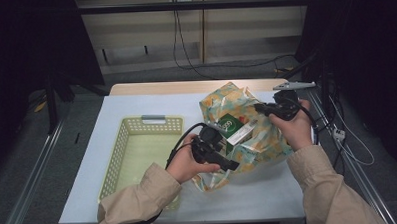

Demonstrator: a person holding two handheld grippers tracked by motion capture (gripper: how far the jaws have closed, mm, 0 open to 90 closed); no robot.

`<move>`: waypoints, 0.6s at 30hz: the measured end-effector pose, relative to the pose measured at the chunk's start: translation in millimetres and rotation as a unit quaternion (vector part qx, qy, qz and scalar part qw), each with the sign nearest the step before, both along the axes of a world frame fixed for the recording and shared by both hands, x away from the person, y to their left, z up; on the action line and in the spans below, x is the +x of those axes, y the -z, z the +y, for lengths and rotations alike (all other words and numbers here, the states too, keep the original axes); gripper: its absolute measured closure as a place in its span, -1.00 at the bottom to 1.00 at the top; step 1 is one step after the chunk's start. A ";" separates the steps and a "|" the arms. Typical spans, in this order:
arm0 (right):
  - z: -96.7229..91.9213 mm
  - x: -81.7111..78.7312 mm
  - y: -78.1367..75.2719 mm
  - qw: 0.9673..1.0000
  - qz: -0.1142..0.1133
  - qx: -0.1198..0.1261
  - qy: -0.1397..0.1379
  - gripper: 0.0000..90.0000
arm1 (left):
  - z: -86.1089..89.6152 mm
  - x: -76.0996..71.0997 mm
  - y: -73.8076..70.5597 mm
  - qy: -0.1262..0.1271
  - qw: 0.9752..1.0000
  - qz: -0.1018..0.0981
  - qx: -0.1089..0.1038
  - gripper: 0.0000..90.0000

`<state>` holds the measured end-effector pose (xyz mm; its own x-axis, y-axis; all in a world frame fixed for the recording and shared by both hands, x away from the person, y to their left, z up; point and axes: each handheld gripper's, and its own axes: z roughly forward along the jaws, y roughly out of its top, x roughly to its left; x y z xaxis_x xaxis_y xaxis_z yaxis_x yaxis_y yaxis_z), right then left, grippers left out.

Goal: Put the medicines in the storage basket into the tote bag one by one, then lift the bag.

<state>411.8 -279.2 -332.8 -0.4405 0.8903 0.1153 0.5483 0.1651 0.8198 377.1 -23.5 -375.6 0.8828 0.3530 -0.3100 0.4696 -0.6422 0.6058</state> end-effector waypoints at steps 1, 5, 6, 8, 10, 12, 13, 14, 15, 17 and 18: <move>-0.7 0.2 -1.1 1.000 -0.001 0.001 0.001 0.98 | 0.8 0.9 2.0 0.004 1.000 0.006 0.010 -0.69; -4.8 1.4 -7.1 1.000 -0.008 0.003 0.008 0.98 | 1.5 3.8 7.5 0.003 0.998 0.017 0.053 0.02; -5.1 1.4 -8.4 1.000 -0.009 0.003 0.009 0.98 | 3.0 4.9 7.9 0.009 0.998 0.020 0.060 0.32; -5.6 0.6 -10.1 1.000 -0.012 0.005 0.008 0.98 | 7.4 8.3 4.3 -0.003 0.998 0.023 0.058 0.97; -6.5 -1.1 -10.9 1.000 -0.012 0.005 0.007 0.98 | 11.8 12.2 -5.9 -0.027 0.998 0.009 0.052 1.00; -8.0 -2.7 -11.8 1.000 -0.013 0.005 0.007 0.98 | 19.7 20.2 -25.0 -0.040 0.999 -0.006 0.036 1.00; -9.3 -3.6 -13.5 1.000 -0.013 0.006 0.006 0.98 | 23.0 23.8 -34.1 -0.049 0.998 -0.017 0.029 1.00; -10.1 -4.0 -15.3 1.000 -0.014 0.006 0.006 0.98 | 25.9 27.6 -42.6 -0.058 0.998 -0.021 0.013 1.00; -10.8 -4.1 -17.3 1.000 -0.014 0.005 0.005 0.98 | 27.9 30.3 -49.1 -0.064 0.998 -0.017 0.003 1.00; -10.9 -3.8 -21.3 1.000 -0.017 0.006 0.005 0.98 | 30.9 37.4 -67.7 -0.085 0.996 -0.039 -0.009 1.00; -10.6 -3.4 -24.7 1.000 -0.019 0.008 0.005 0.98 | 32.2 40.7 -76.1 -0.093 0.994 -0.047 -0.013 1.00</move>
